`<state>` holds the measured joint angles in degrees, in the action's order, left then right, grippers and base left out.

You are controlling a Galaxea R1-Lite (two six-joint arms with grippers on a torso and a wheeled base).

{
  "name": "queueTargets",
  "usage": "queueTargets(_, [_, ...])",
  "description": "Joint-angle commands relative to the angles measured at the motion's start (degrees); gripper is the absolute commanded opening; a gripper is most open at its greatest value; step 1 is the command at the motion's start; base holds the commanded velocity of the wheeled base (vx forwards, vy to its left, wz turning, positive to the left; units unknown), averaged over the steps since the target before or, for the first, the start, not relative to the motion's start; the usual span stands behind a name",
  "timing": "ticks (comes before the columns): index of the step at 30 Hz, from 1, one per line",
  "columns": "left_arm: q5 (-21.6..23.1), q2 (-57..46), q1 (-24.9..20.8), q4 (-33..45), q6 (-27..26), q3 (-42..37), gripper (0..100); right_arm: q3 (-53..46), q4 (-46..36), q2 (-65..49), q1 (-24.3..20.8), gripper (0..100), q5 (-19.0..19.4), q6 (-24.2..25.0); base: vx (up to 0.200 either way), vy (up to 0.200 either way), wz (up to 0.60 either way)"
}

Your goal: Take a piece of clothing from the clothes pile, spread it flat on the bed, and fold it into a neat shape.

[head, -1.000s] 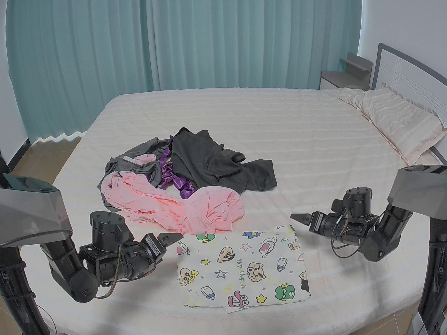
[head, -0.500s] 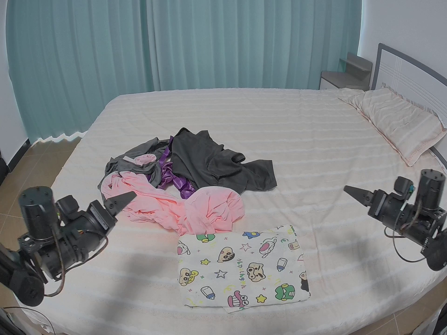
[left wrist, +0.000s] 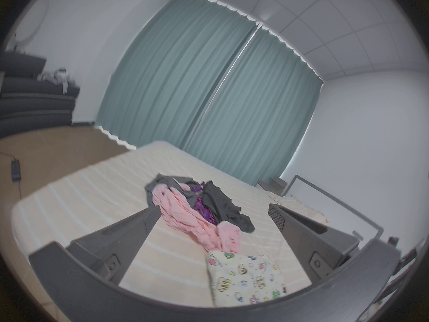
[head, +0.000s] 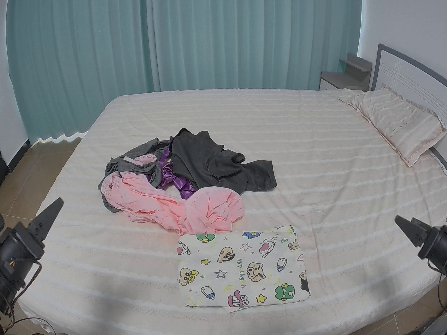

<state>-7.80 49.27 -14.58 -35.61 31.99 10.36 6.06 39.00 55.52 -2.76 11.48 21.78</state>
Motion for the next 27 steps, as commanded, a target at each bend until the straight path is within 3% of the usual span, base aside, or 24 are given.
queueTargets(1, [-9.7,-36.9,4.0,21.5,-19.9,-1.2,100,-1.3,-30.3,-40.0,3.1,100,-0.3,-8.0,0.000,0.000,0.00])
queueTargets(3, [-9.7,-38.2,5.8,22.2,-20.8,-1.1,100,-0.3,-33.0,-41.9,3.2,100,-0.3,-8.2,0.000,0.000,0.00])
queueTargets(4, [-9.6,-40.3,10.1,24.0,-22.9,-1.2,100,0.9,-37.9,-45.3,3.2,100,-0.3,-9.2,0.000,0.000,0.00])
queueTargets(6, [-9.3,-42.2,13.5,25.9,-24.3,-1.2,100,1.5,-41.7,-48.4,3.3,100,-0.3,-11.1,0.000,0.000,0.00])
queueTargets(9, [-8.7,-45.6,15.9,28.8,-26.8,-1.3,100,1.5,-46.1,-52.0,3.7,100,-0.6,-14.8,0.000,0.000,0.00])
queueTargets(13, [-8.5,-47.9,15.0,29.5,-28.7,-2.4,100,0.4,-47.3,-53.8,3.1,100,-4.1,-17.6,0.000,0.000,0.00])
queueTargets(19, [-8.3,-49.2,14.7,27.4,-32.8,-7.3,100,-2.2,-44.9,-55.5,2.4,100,-5.2,-20.9,0.000,0.000,0.00])
queueTargets(22, [-5.4,-49.2,14.7,23.5,-32.8,-10.4,100,-2.7,-43.6,-55.5,2.4,100,-6.6,-23.0,0.000,0.000,0.00])
queueTargets(27, [-2.7,-49.2,14.7,24.4,-32.6,-10.4,100,-6.1,-35.8,-55.5,2.4,100,-8.2,-26.4,0.000,0.000,0.00])
